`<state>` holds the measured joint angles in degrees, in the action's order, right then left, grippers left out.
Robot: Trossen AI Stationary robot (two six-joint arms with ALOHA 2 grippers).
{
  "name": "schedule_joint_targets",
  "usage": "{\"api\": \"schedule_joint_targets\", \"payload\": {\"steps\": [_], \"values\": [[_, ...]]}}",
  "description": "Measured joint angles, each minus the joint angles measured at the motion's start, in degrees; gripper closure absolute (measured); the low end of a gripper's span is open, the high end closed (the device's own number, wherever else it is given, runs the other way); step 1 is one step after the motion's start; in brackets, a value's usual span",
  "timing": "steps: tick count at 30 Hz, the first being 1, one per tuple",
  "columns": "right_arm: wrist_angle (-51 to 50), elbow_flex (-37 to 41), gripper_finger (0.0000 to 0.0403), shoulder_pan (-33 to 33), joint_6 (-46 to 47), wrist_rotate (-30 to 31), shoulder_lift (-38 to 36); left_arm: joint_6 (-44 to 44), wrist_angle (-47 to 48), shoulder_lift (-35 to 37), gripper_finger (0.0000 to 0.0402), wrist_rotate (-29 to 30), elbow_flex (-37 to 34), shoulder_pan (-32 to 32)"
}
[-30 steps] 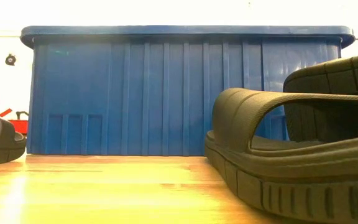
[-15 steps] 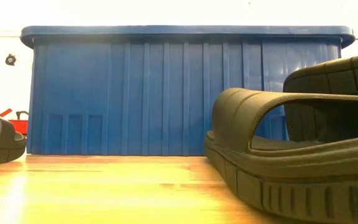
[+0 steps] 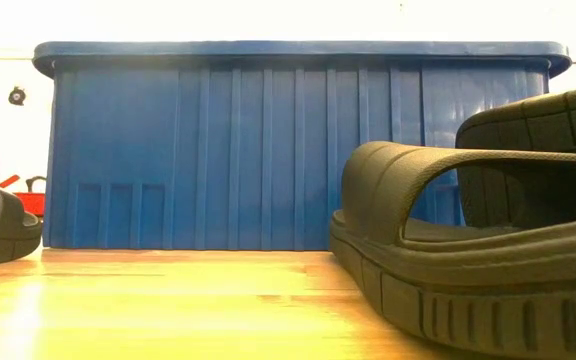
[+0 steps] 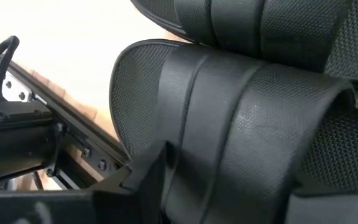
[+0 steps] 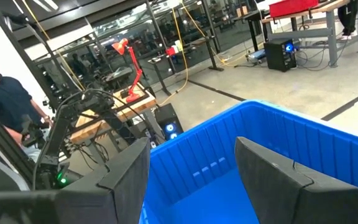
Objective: Pick and place slides into bin
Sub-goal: Put the black slide into the bin
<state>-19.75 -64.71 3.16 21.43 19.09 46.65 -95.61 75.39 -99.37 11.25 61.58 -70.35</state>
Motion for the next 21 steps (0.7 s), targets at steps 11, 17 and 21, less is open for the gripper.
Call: {"api": "schedule_joint_targets", "payload": {"steps": [11,17,21], "values": [[0.0,0.0,0.0177,0.0,0.3,0.0,0.0,0.0,-0.3,0.0,0.0391,0.0,0.0,0.2],[0.0,0.0,0.0177,0.0,0.7,0.0,0.0,0.6,-0.4,0.1,0.0397,-0.6,0.2,0.2],[0.1,0.0,0.0177,0.0,0.7,0.0,0.0,0.5,-0.5,1.0,0.0399,-1.2,0.8,0.2]]}}
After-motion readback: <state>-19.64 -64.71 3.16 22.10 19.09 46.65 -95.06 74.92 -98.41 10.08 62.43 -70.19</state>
